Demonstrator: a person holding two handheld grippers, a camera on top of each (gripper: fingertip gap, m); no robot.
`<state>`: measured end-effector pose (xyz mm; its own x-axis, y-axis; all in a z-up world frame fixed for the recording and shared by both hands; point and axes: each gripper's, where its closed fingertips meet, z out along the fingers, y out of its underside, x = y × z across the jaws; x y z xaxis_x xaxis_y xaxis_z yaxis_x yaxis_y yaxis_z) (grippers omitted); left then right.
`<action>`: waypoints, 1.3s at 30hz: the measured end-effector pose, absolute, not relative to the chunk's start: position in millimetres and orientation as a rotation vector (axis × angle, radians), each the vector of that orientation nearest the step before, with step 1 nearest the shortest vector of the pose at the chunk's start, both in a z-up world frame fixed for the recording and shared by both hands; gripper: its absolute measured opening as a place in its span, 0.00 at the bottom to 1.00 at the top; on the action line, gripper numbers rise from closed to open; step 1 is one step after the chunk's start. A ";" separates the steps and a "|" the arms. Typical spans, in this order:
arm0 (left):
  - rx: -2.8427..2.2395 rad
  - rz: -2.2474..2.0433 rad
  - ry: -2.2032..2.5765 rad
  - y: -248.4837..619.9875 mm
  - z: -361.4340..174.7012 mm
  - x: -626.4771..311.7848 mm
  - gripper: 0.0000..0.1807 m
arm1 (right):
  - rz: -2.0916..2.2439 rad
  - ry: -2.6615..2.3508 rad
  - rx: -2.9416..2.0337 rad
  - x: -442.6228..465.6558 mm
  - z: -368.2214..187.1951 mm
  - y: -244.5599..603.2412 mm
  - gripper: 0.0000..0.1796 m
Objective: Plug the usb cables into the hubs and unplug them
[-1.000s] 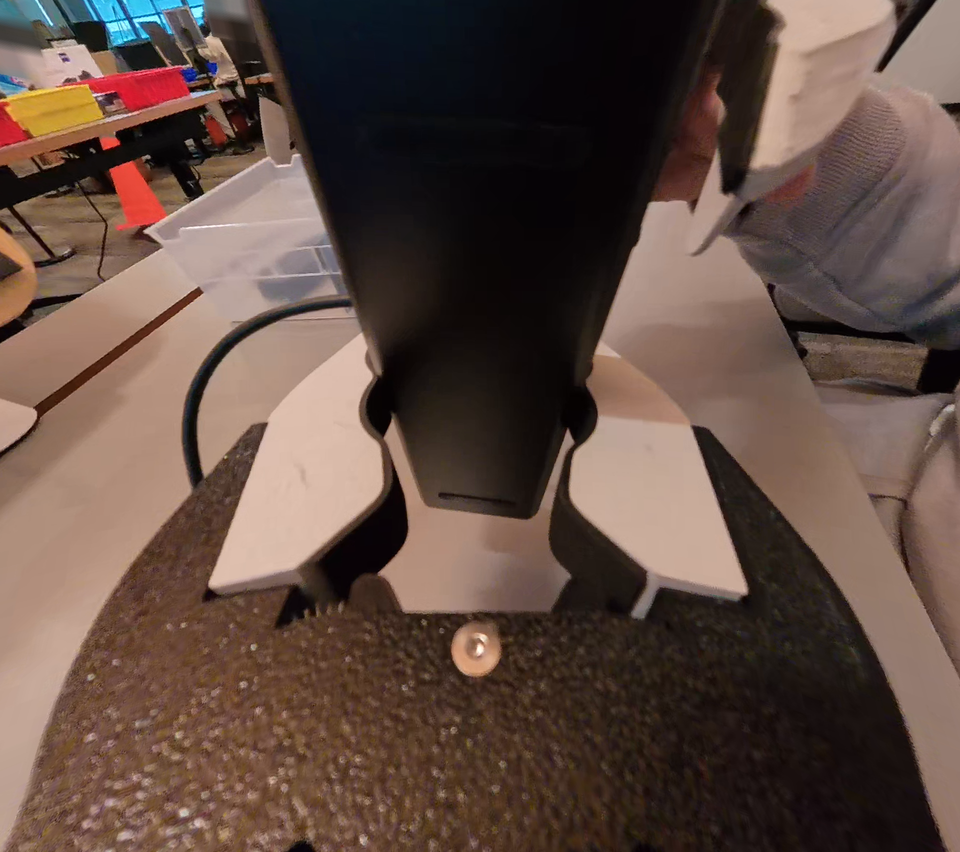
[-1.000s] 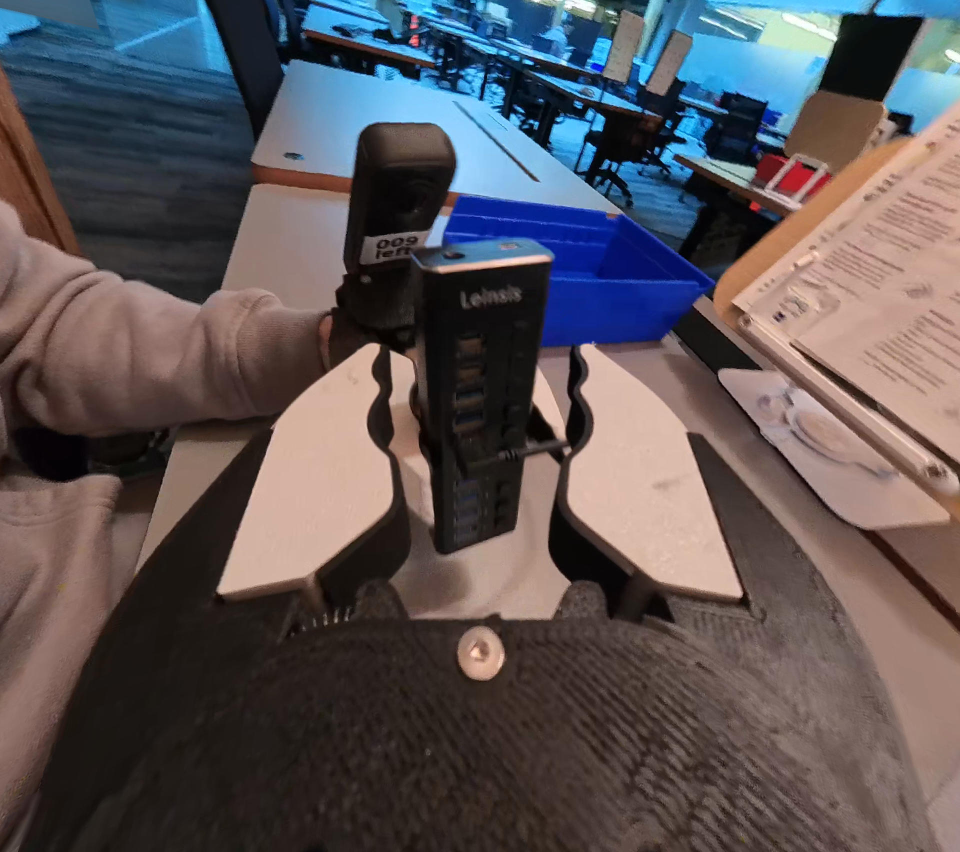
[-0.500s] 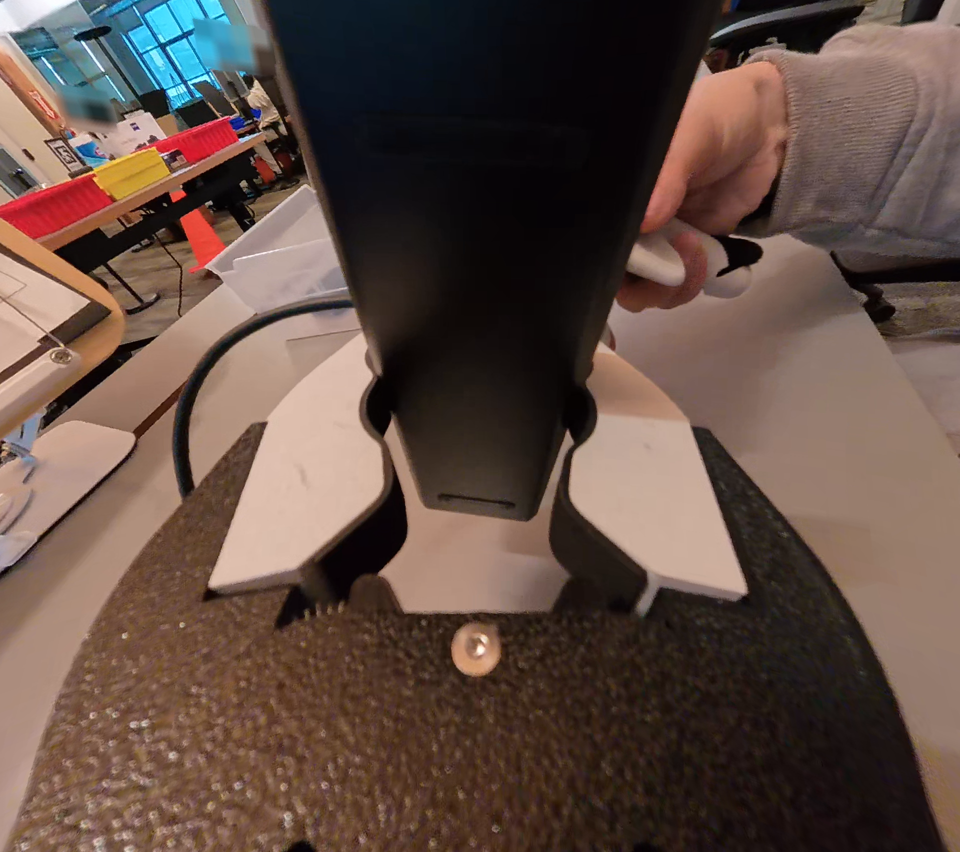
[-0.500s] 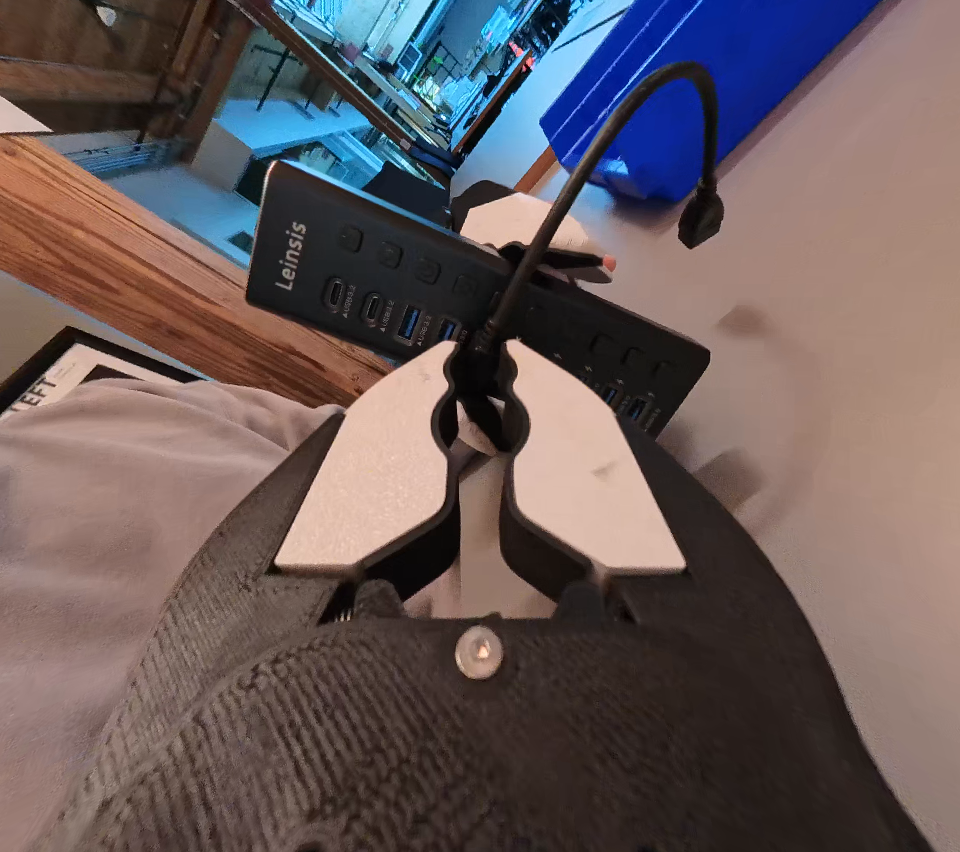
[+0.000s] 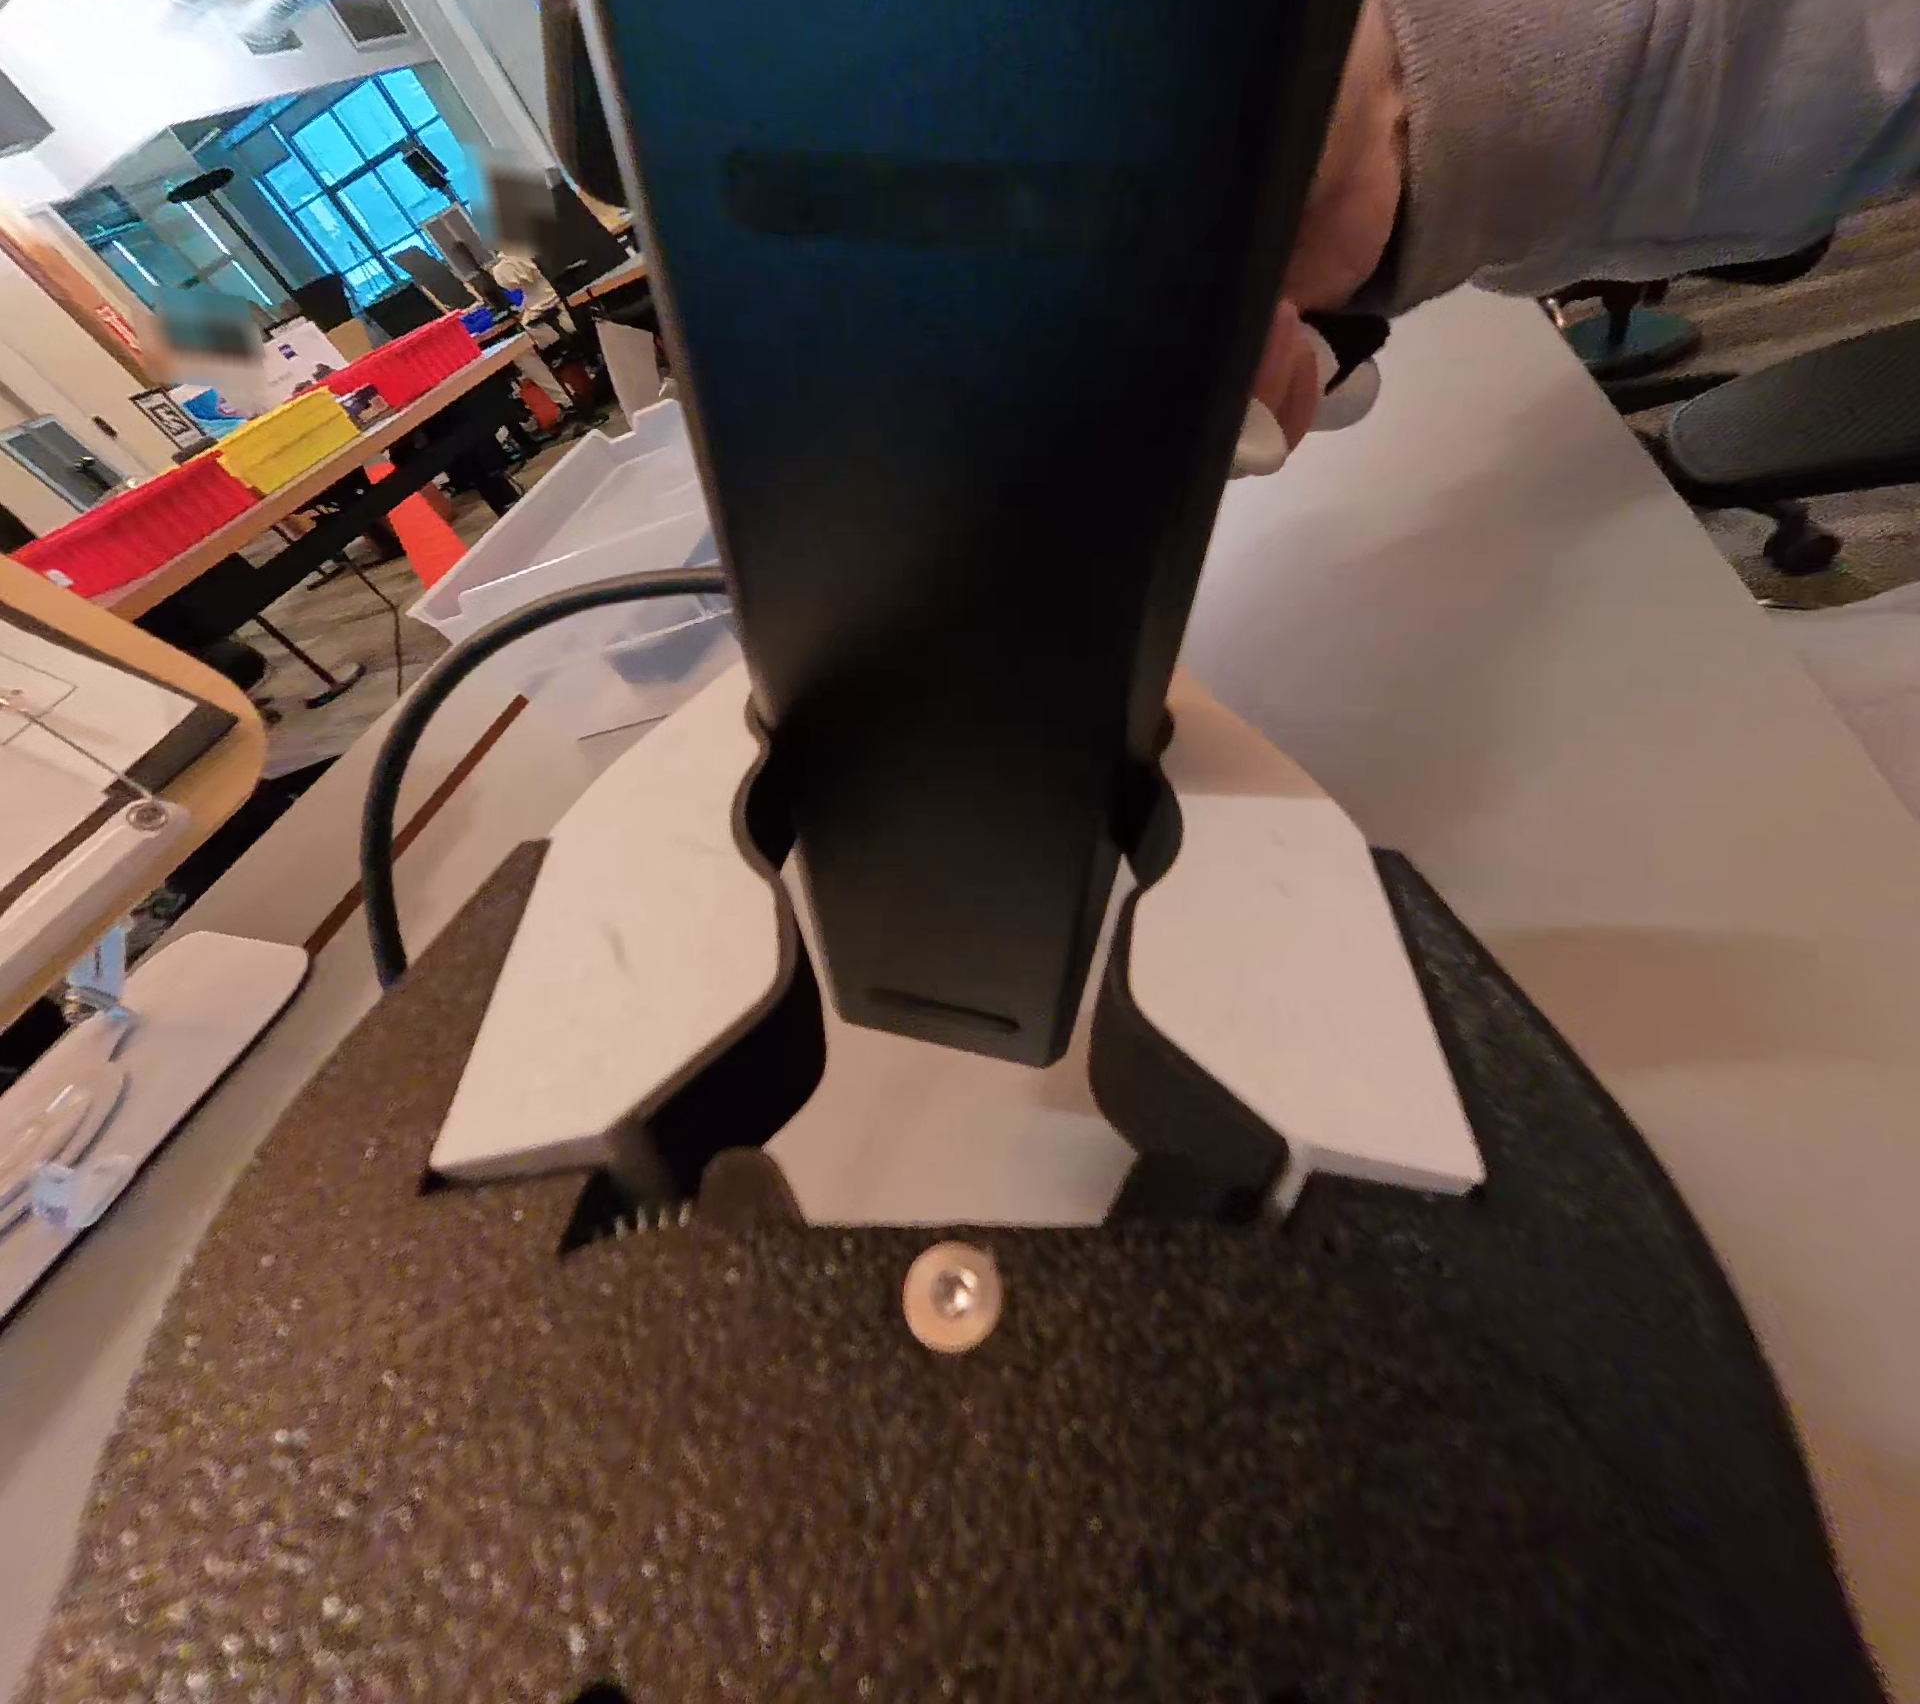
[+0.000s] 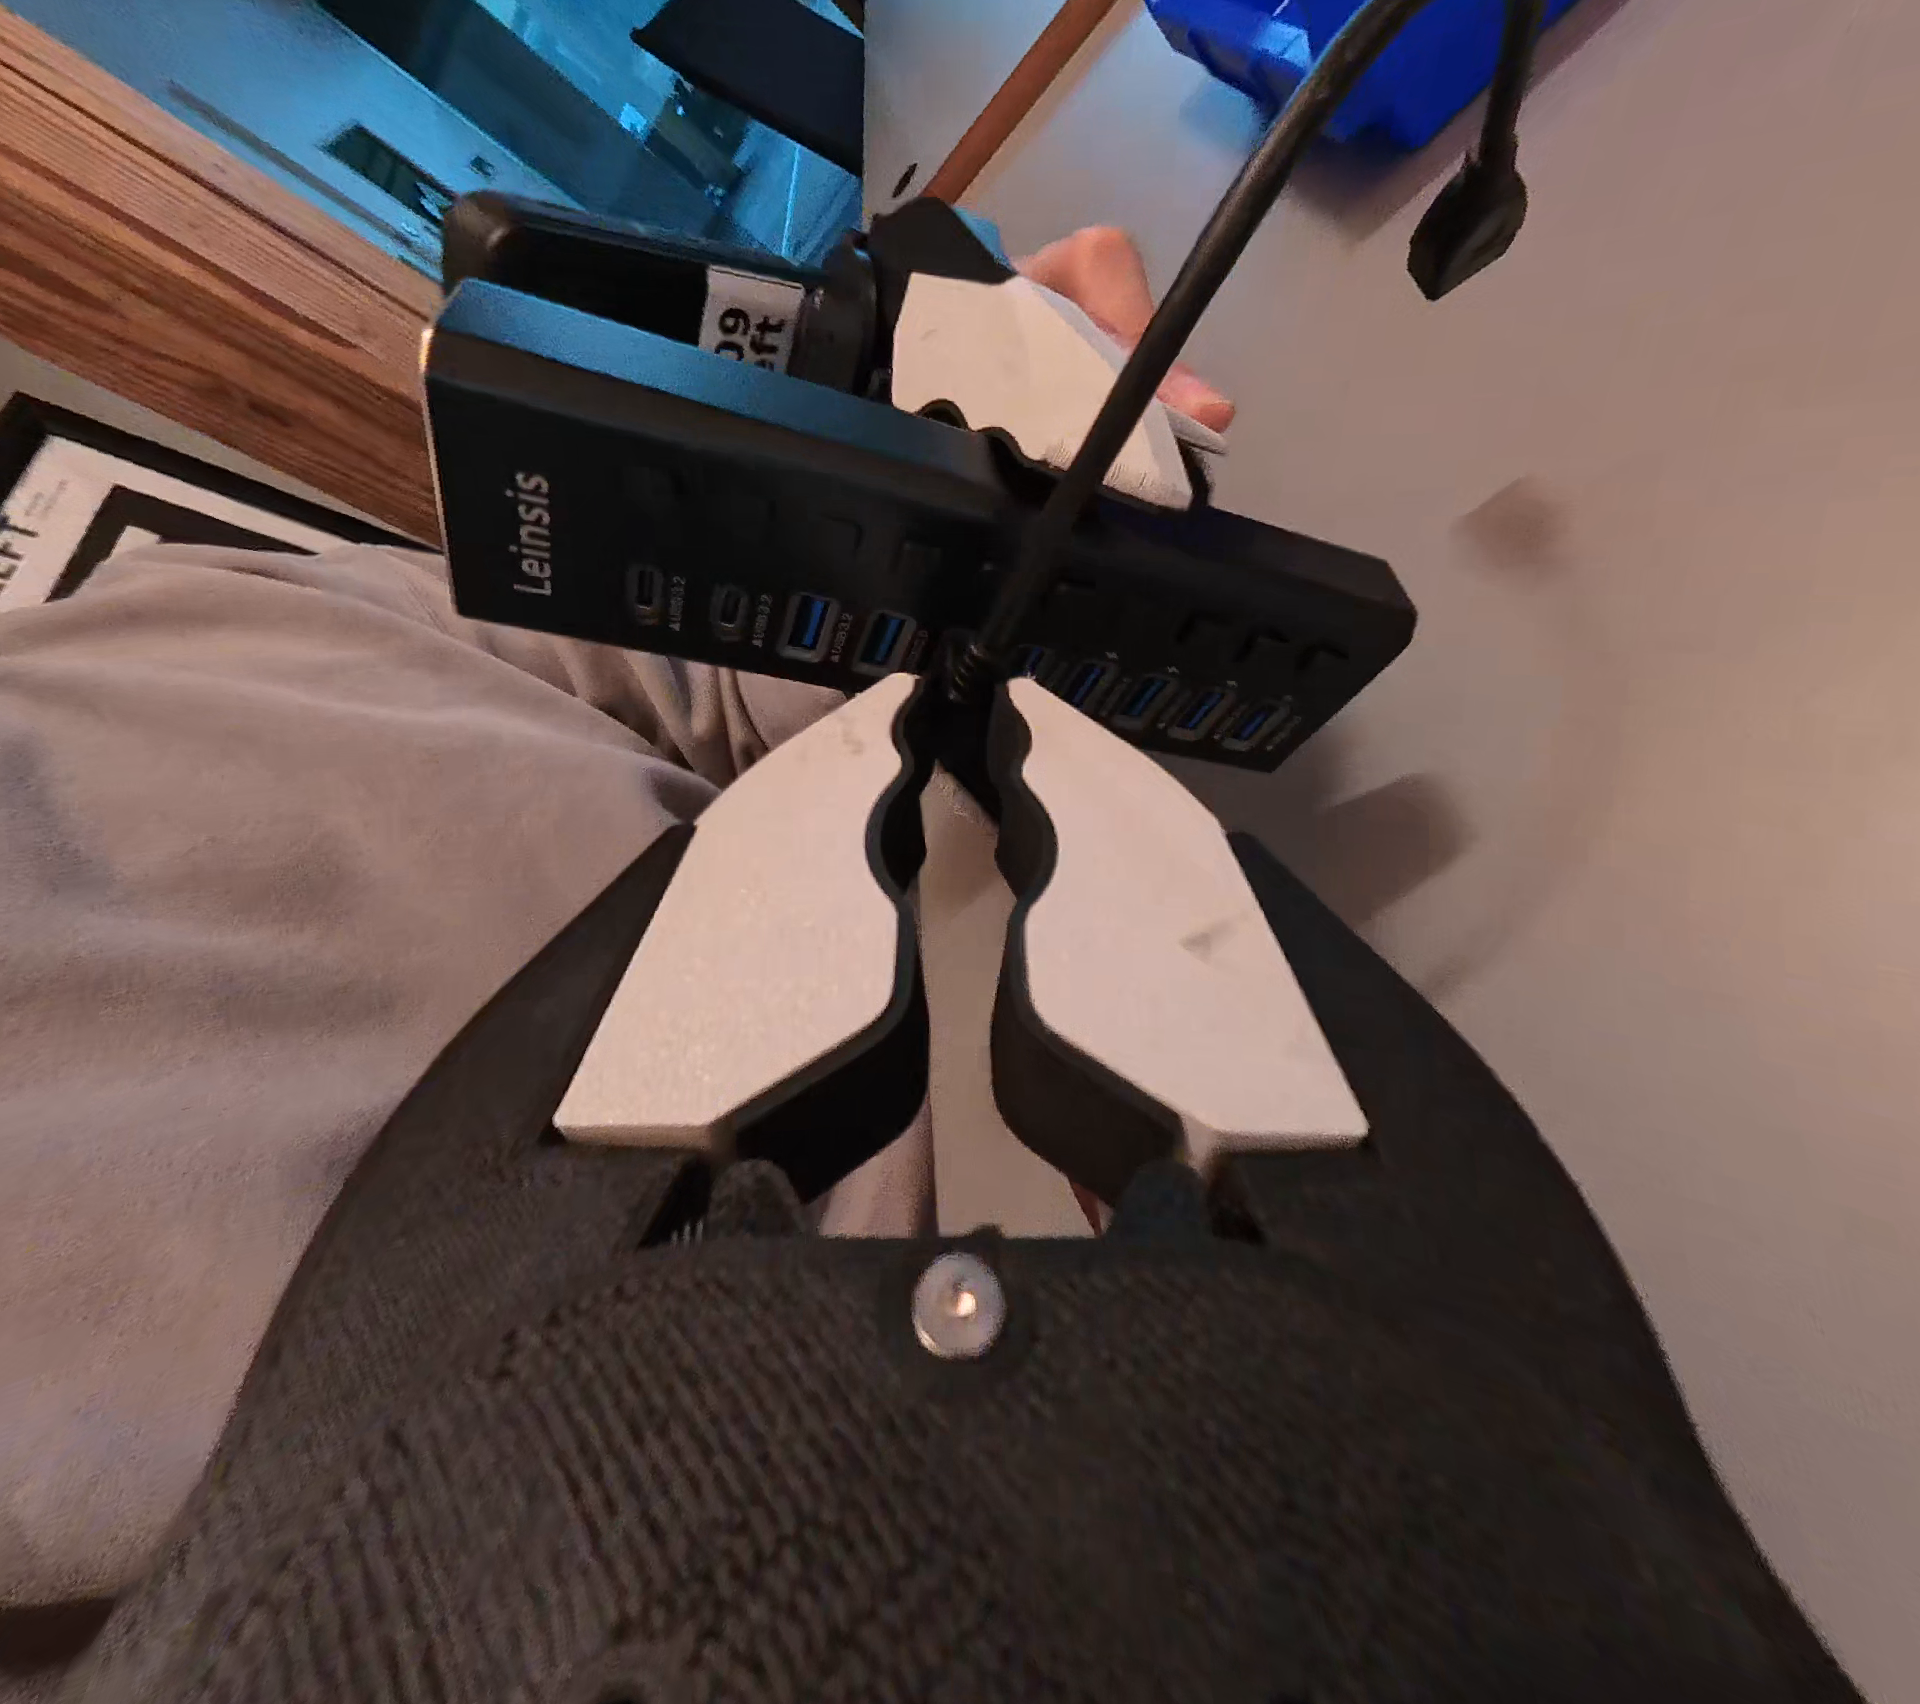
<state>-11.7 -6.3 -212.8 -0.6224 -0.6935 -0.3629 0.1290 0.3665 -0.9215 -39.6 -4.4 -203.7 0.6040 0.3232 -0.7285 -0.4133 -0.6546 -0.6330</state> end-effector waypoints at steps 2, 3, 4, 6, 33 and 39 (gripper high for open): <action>-0.490 -1.390 1.833 -8.4 -209.8 -12.1 0.35 | 1.128 0.089 -1.976 -40.8 -200.8 -4.9 0.06; -0.479 -1.393 1.835 -8.8 -209.4 -13.4 0.35 | 1.125 0.077 -1.985 -42.3 -201.1 -5.8 0.06; -0.468 -1.400 1.844 -10.0 -209.2 -15.1 0.35 | 1.117 0.060 -1.992 -42.7 -200.8 -6.3 0.06; -0.470 -1.435 1.840 -10.9 -208.0 -15.8 0.35 | 1.114 0.048 -2.001 -44.0 -200.2 -6.5 0.06; -0.517 -1.514 1.806 -17.8 -206.0 -15.0 0.41 | 1.232 0.030 -1.940 -49.0 -198.7 3.9 0.05; -0.506 -1.582 1.879 -25.4 -209.1 -21.8 0.41 | 1.241 0.027 -2.026 -54.6 -201.8 -6.1 0.06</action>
